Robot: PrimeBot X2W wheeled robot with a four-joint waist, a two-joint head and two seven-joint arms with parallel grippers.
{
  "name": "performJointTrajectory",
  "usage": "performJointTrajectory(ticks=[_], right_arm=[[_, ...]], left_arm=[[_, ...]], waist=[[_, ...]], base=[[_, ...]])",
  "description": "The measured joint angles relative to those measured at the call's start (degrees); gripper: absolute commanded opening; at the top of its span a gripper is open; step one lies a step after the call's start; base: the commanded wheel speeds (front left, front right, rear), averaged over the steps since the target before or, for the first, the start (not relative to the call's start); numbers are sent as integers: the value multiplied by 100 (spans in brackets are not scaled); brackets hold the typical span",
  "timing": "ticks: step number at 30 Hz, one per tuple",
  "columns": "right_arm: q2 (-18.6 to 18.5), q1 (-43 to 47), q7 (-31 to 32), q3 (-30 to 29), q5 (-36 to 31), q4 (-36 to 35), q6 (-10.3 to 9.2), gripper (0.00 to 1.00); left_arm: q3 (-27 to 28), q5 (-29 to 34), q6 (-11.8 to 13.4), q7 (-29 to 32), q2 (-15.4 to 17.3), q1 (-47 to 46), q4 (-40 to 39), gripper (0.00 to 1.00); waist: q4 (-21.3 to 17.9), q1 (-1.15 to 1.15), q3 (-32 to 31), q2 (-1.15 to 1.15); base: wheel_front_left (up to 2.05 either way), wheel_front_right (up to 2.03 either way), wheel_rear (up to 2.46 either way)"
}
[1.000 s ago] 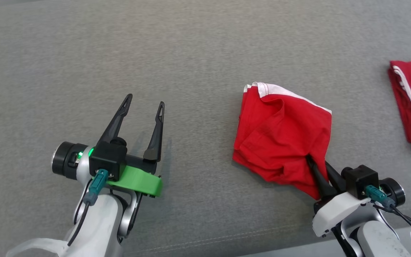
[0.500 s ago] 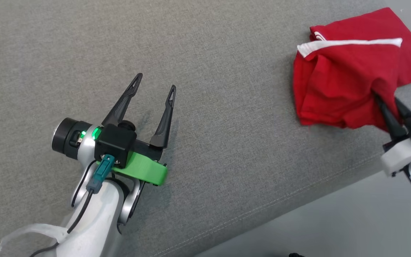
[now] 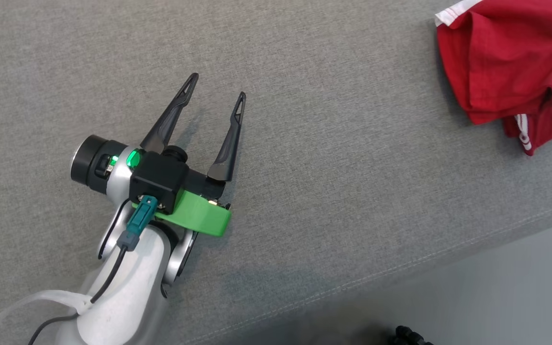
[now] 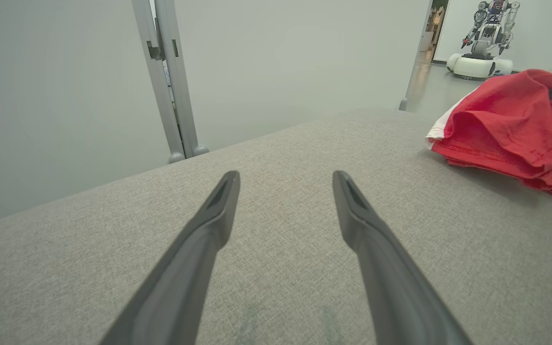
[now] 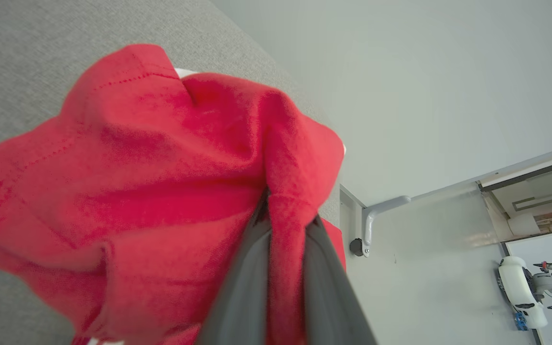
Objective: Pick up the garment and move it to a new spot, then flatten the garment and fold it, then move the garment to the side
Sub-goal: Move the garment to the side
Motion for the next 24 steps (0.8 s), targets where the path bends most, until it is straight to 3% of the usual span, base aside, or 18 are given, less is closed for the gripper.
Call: performJointTrajectory(ticks=[3,4,6,13,16,20,24], right_arm=[[-113,-125,0,216,116,378,0,0],[-125,-178,0,237,205,521,0,19],[-137,-310,1,145,287,825,0,100],[162,-342,9,-339,789,1652,0,100],[292,-274,4,-911,1037,1724,0,100],[567,152,0,-2028,1200,980,0,100],[1159,969,0,-2892,1236,20,-1,100]], left_arm=[[-3,-1,21,-51,-8,-55,18,100],[-5,-8,23,-69,-14,-64,26,100],[-11,-8,37,-91,-19,-77,47,100],[1,-48,83,-193,-23,-85,120,100],[10,-96,110,-204,-24,-72,158,100],[41,-171,146,-247,-8,-16,199,100],[115,-235,220,-272,41,115,234,100]], waist=[[126,0,101,0],[162,0,130,0],[227,0,183,0],[322,0,182,0],[293,0,78,0],[261,0,-60,0],[234,-1,-243,0]], base=[[0,0,0],[0,0,0],[0,0,0],[0,0,0],[0,0,0],[0,0,0],[0,0,0]])
